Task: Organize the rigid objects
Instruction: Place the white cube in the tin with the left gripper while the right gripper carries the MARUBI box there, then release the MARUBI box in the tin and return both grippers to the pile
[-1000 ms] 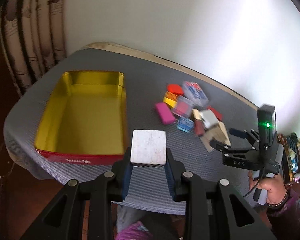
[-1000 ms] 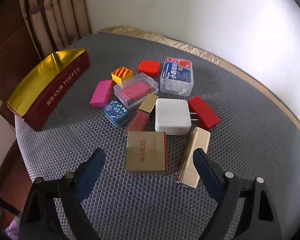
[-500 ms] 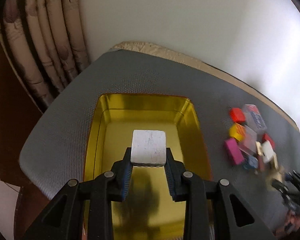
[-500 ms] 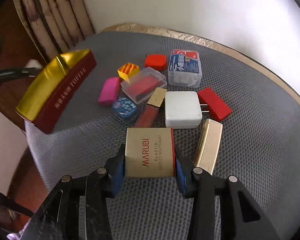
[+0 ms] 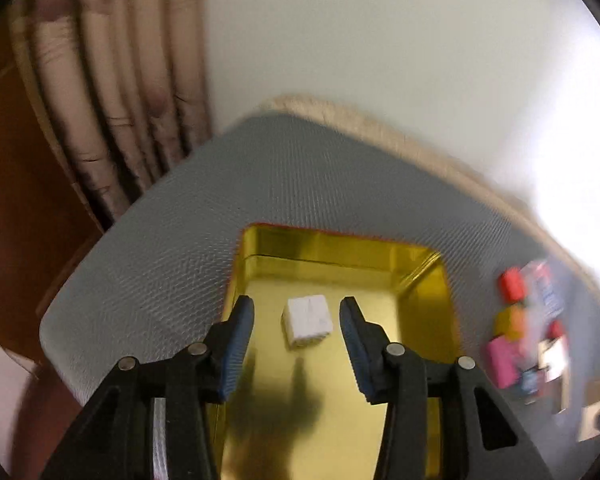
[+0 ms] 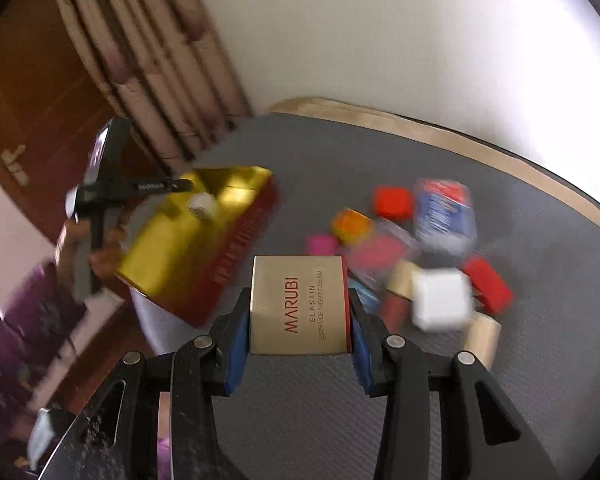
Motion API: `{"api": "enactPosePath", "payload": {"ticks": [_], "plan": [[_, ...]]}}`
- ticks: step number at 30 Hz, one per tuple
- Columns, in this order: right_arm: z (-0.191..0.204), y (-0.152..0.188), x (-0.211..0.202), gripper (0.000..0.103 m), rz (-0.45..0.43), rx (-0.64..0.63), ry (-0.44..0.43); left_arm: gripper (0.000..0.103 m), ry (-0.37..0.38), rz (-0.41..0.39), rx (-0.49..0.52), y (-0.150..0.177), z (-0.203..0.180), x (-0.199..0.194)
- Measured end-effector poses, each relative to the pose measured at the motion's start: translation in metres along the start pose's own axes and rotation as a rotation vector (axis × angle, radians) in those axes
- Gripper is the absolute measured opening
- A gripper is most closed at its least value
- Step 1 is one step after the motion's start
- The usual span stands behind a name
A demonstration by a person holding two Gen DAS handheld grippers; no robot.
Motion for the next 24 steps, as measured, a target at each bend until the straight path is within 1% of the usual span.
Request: {"api": "enactPosePath", "payload": {"ticks": [2, 4, 6, 7, 8, 10, 12, 13, 15, 17, 19, 20, 23, 24], "plan": [[0.029, -0.027, 0.013, 0.04, -0.007, -0.038, -0.052, 0.045, -0.054, -0.05, -0.017, 0.011, 0.009, -0.029], [0.058, -0.049, 0.029, 0.04, -0.003, -0.078, -0.086, 0.046, -0.071, -0.086, -0.027, 0.03, 0.014, -0.059], [0.077, -0.073, 0.055, 0.04, 0.004, -0.12, -0.108, 0.048, -0.095, -0.104, -0.029, 0.053, 0.019, -0.086], [0.086, -0.083, 0.071, 0.04, 0.018, -0.124, -0.135, 0.048, -0.102, -0.115, -0.034, 0.068, 0.024, -0.099], [0.092, -0.091, 0.085, 0.04, 0.025, -0.13, -0.144, 0.048, -0.101, -0.125, -0.038, 0.075, 0.027, -0.105], [0.1, -0.101, 0.111, 0.04, 0.042, -0.172, -0.116, 0.048, -0.106, -0.165, -0.052, 0.092, 0.034, -0.123], [0.102, -0.108, 0.142, 0.04, 0.076, -0.166, -0.111, 0.05, -0.11, -0.207, -0.075, 0.096, 0.042, -0.132], [0.102, -0.111, 0.155, 0.04, 0.089, -0.169, -0.097, 0.053, -0.116, -0.232, -0.085, 0.094, 0.046, -0.135], [0.102, -0.115, 0.184, 0.04, 0.115, -0.186, -0.044, 0.054, -0.13, -0.244, -0.085, 0.093, 0.049, -0.136], [0.102, -0.116, 0.203, 0.04, 0.139, -0.172, -0.02, 0.054, -0.124, -0.241, -0.09, 0.094, 0.052, -0.135], [0.096, -0.115, 0.213, 0.041, 0.143, -0.173, 0.011, 0.054, -0.116, -0.22, -0.096, 0.096, 0.055, -0.13], [0.098, -0.116, 0.22, 0.041, 0.15, -0.159, -0.001, 0.054, -0.108, -0.203, -0.099, 0.098, 0.056, -0.126], [0.093, -0.117, 0.229, 0.043, 0.143, -0.144, 0.03, 0.054, -0.101, -0.178, -0.101, 0.1, 0.056, -0.117], [0.092, -0.117, 0.228, 0.052, 0.135, -0.124, 0.02, 0.054, -0.1, -0.172, -0.092, 0.102, 0.054, -0.115]]}}
Point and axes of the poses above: each gripper's, at about its wrist camera, not at the fingertips, and x roughly the way its jaws point, z to its left, y to its underside, the point moved 10 cm from there along x, roughly the way its jaws point, and after that the axes turned 7 degrees about -x, right-handed, at the moved point
